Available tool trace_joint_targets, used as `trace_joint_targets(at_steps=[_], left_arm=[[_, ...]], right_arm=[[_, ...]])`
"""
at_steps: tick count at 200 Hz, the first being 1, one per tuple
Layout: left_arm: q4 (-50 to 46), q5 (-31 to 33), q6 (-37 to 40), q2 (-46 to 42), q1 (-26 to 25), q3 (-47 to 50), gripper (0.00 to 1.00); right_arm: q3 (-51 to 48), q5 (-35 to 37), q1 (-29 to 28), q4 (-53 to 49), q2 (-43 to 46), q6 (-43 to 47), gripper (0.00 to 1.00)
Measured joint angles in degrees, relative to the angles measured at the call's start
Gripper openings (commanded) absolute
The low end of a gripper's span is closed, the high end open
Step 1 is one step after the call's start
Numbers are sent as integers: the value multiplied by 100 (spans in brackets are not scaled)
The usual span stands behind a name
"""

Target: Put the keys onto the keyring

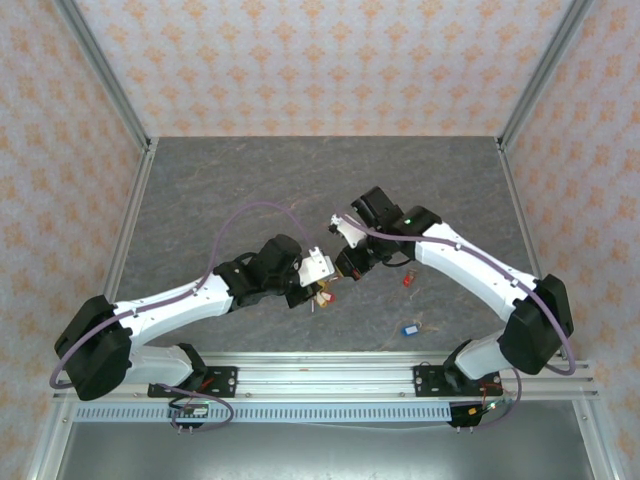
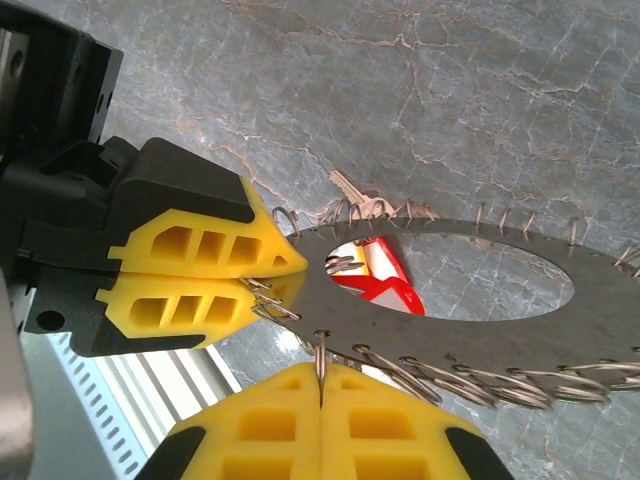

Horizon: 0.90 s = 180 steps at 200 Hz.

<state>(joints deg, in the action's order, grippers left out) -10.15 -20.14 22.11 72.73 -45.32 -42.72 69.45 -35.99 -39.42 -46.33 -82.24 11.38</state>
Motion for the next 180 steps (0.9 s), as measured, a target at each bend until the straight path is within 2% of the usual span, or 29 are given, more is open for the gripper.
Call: trace_joint_targets(at_steps=[50, 130, 180], left_arm=[[-111, -2, 275, -2, 0, -20, 0], [-374, 221, 693, -2, 0, -184, 0], [-750, 125, 890, 7, 76, -376, 0]], right_arm=[[28, -540, 118, -61, -122, -24, 0], [295, -452, 122, -348, -323, -22, 0], [208, -463, 177, 79, -295, -155, 0]])
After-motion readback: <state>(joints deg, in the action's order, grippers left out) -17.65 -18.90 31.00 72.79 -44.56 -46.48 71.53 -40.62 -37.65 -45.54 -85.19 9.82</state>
